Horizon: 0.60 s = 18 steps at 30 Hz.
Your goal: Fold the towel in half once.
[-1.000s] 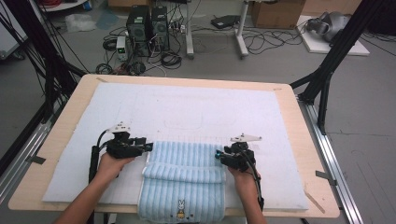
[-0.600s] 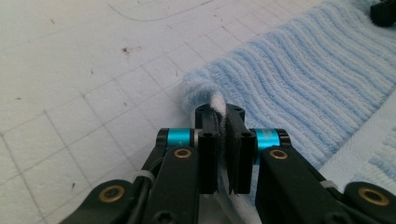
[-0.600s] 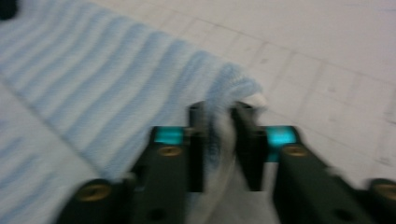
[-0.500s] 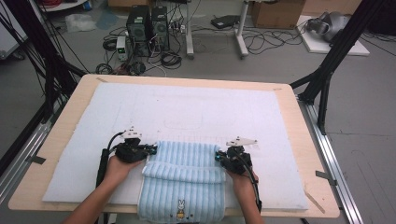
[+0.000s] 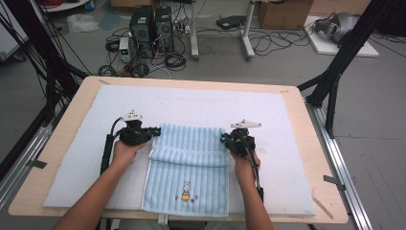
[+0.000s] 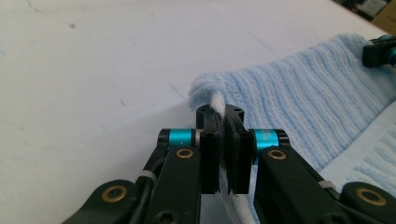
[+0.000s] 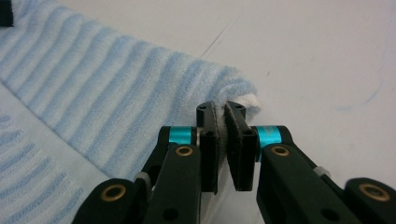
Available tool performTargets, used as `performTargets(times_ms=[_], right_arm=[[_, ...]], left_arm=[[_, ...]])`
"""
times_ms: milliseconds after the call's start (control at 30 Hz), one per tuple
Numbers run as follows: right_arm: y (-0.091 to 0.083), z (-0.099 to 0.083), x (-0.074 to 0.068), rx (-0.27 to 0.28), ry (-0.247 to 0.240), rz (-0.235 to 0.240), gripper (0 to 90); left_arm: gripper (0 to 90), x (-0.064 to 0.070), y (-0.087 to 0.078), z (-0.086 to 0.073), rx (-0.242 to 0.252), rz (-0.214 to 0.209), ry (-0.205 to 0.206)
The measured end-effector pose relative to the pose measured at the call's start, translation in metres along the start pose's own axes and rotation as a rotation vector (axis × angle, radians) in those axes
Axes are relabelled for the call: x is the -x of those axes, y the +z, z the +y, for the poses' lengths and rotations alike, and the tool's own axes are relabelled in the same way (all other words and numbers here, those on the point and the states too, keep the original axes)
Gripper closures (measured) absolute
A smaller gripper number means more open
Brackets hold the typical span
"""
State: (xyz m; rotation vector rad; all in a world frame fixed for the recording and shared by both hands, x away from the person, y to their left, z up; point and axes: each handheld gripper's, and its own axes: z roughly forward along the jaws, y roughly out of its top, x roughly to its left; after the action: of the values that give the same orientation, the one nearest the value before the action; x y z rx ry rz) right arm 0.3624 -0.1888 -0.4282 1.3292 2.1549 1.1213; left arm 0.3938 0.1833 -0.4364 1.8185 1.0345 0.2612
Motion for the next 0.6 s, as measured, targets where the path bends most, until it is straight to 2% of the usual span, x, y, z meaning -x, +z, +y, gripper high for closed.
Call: performTargets(times_ms=[133, 233, 333, 433, 533, 600], right_arm=[[0.011, 0.012, 0.006, -0.005, -0.009, -0.026, 84.2], [0.019, 0.017, 0.008, -0.005, -0.008, -0.041, 84.1], [0.025, 0.021, 0.011, -0.002, -0.015, -0.054, 84.0], [0.029, 0.027, 0.012, 0.002, -0.023, -0.074, 83.9], [0.031, 0.031, 0.015, 0.014, -0.003, -0.072, 83.6], [0.034, 0.031, 0.014, 0.015, 0.001, -0.081, 83.6]], left_arm=[[84.9, -0.007, 0.008, 0.009, 0.005, 0.011, 0.016], [84.9, -0.010, 0.011, 0.010, 0.044, 0.013, 0.001], [84.9, -0.014, 0.016, 0.013, 0.035, 0.018, 0.001], [84.8, -0.016, 0.018, 0.014, 0.077, 0.033, 0.010], [84.8, -0.020, 0.021, 0.014, 0.036, 0.033, -0.001], [84.8, -0.022, 0.022, 0.014, 0.051, 0.037, 0.002]])
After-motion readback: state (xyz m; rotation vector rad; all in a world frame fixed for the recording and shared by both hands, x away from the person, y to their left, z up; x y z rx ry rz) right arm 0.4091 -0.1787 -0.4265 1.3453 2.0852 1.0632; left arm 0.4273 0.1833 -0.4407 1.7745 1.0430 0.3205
